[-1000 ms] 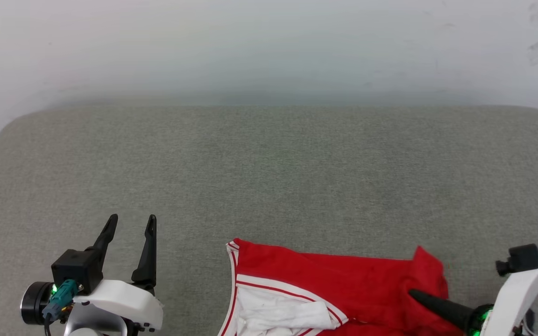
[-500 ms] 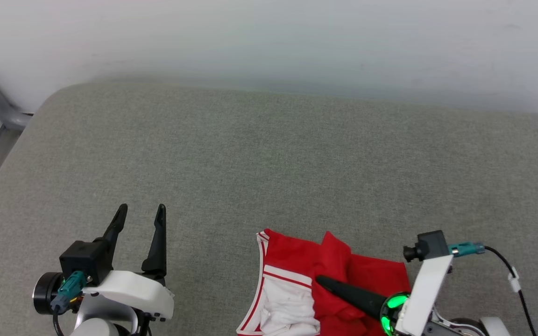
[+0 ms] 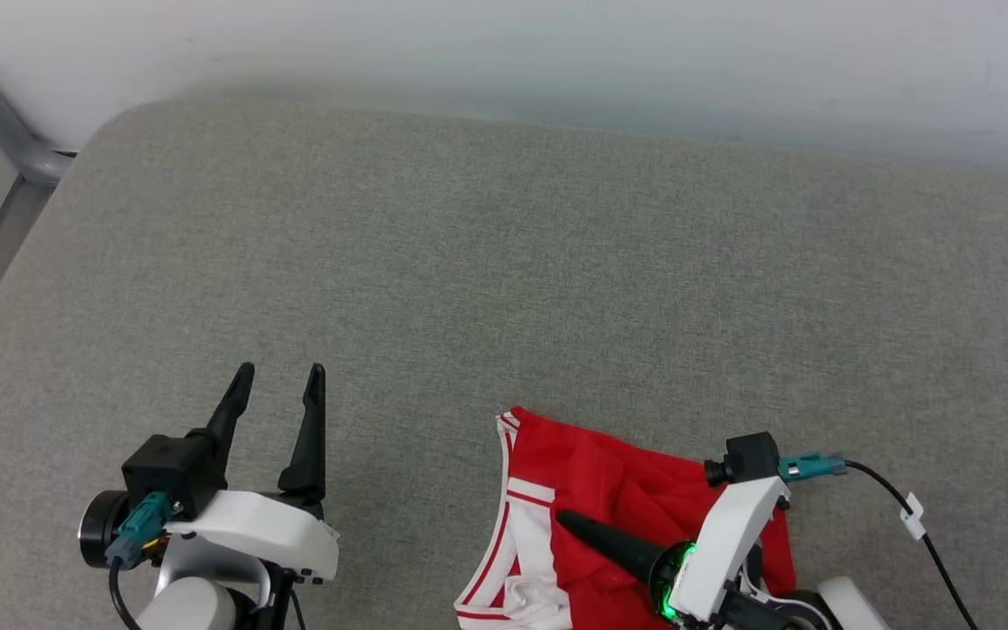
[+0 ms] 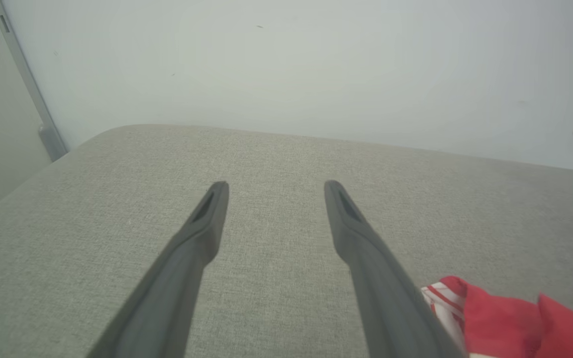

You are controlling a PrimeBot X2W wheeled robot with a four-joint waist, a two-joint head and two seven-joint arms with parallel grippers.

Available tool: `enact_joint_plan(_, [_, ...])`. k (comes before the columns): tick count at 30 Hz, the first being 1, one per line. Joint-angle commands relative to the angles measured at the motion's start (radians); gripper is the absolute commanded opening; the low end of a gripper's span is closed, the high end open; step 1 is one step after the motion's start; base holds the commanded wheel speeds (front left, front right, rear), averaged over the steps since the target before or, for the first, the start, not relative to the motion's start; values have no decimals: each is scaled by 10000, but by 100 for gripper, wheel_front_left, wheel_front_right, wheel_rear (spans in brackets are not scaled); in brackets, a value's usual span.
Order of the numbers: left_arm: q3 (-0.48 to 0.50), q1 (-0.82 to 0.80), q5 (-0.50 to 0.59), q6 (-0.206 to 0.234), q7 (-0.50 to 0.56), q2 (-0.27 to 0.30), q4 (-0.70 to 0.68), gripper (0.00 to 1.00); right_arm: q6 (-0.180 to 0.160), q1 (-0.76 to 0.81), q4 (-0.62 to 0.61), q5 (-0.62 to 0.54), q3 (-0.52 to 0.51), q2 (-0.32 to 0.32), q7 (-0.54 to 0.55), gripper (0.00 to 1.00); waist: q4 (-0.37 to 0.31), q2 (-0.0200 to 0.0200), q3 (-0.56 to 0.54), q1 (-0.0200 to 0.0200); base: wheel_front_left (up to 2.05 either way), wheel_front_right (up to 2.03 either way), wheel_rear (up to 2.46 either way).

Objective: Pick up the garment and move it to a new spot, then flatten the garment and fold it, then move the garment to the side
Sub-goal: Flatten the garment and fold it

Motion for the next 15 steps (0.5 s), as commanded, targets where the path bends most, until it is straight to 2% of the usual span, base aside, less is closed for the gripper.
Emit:
enact_joint_plan(1, [44,-71,35,-71,-49,-24,77,100,-5,-148,159,45,84,-2,-177,51,-28,0,-15,-1,0,0,0])
enact_joint_plan(2, [66,-84,54,-76,-51,-41,112,100,-5,-186,198,107,174,2,-256,100,-50,0,-40,-1,0,0,0])
enact_joint_plan(10, [122,16,164,-194,-85,22,302,100,-5,-724,-549,-345,478,-341,-1662,100,-372,0,-423,-1,0,0,0])
enact_joint_plan(15, [126,168,224,-138,-90,110,306,100,-5,-867,-1306,-1565,253,-931,-3213,100,-660,0,-658,-1,0,0,0])
